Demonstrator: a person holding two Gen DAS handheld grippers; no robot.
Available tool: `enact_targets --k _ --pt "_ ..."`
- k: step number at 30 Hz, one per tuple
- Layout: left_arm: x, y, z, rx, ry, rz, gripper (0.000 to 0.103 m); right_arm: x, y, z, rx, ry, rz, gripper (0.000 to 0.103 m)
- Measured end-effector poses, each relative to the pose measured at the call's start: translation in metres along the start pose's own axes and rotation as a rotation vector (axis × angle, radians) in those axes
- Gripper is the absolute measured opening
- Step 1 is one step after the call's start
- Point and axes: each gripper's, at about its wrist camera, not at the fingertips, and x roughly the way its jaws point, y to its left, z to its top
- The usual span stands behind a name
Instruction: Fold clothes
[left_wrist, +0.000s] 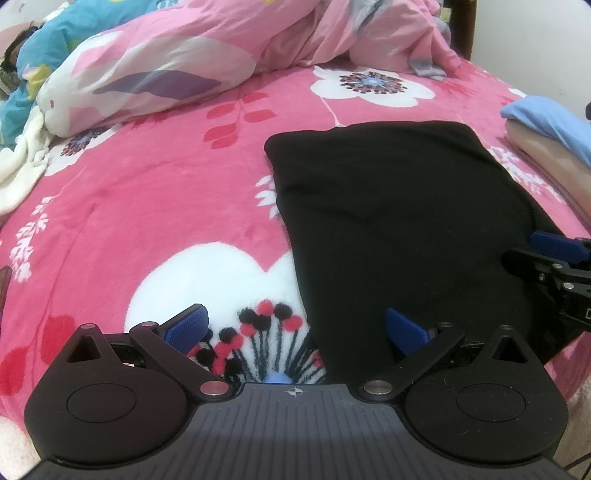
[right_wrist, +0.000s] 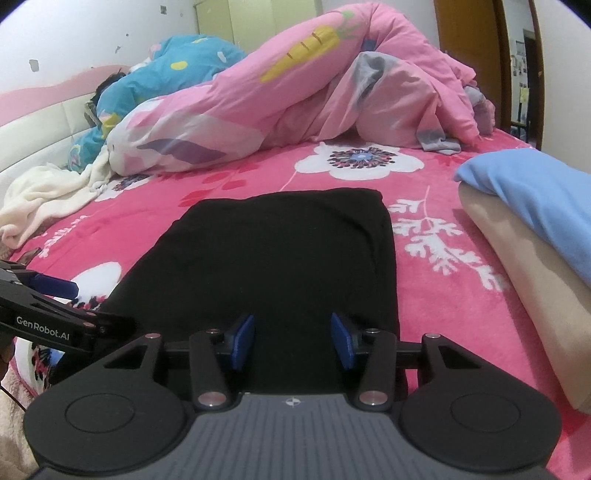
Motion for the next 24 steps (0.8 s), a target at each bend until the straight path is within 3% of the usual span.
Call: enact_targets --k 13,24 --pt "-0.004 0.000 0.000 -0.009 -0.007 0.011 0.103 0.000 -0.003 0.000 0.013 -0.004 0.010 0.049" --pt "-0.005 0.018 0.011 -0.145 -0.054 -0.068 0.103 0.000 -0.005 -0.002 0.028 -0.017 0.023 0.049"
